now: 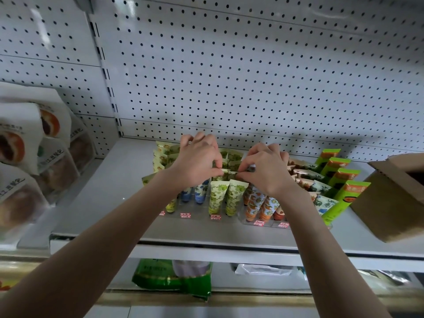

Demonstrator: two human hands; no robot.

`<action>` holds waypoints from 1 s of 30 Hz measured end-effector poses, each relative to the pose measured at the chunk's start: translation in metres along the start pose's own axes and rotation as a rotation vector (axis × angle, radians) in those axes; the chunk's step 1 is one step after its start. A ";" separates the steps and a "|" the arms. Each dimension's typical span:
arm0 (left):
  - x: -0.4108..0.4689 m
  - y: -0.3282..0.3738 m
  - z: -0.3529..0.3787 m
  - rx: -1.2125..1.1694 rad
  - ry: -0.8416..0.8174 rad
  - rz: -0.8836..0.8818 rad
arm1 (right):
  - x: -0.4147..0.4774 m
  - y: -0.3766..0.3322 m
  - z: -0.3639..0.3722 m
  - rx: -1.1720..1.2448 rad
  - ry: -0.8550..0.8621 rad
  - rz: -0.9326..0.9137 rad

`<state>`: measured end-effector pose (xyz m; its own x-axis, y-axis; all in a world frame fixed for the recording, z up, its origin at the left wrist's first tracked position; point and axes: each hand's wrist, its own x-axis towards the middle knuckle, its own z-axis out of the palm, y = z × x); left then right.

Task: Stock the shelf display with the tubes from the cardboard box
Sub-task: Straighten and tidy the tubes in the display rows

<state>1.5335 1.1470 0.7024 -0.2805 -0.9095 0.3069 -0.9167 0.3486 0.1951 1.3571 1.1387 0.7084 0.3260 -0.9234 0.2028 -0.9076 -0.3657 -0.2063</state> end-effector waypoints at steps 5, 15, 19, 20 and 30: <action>0.000 -0.002 0.001 0.000 -0.001 0.005 | -0.001 0.000 0.001 -0.002 0.008 -0.003; 0.000 -0.002 0.002 0.012 -0.045 0.015 | -0.001 -0.002 -0.001 -0.008 -0.026 0.002; 0.001 -0.003 0.002 0.003 -0.053 0.020 | 0.001 -0.002 -0.002 -0.017 -0.029 0.000; 0.001 -0.003 0.001 0.000 -0.053 0.020 | 0.001 -0.002 -0.002 -0.022 -0.027 -0.002; 0.001 -0.004 0.000 0.020 -0.055 0.027 | 0.002 -0.003 -0.003 -0.054 -0.025 -0.008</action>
<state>1.5371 1.1443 0.7017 -0.3202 -0.9110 0.2598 -0.9139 0.3693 0.1684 1.3595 1.1379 0.7121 0.3388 -0.9235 0.1799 -0.9179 -0.3664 -0.1525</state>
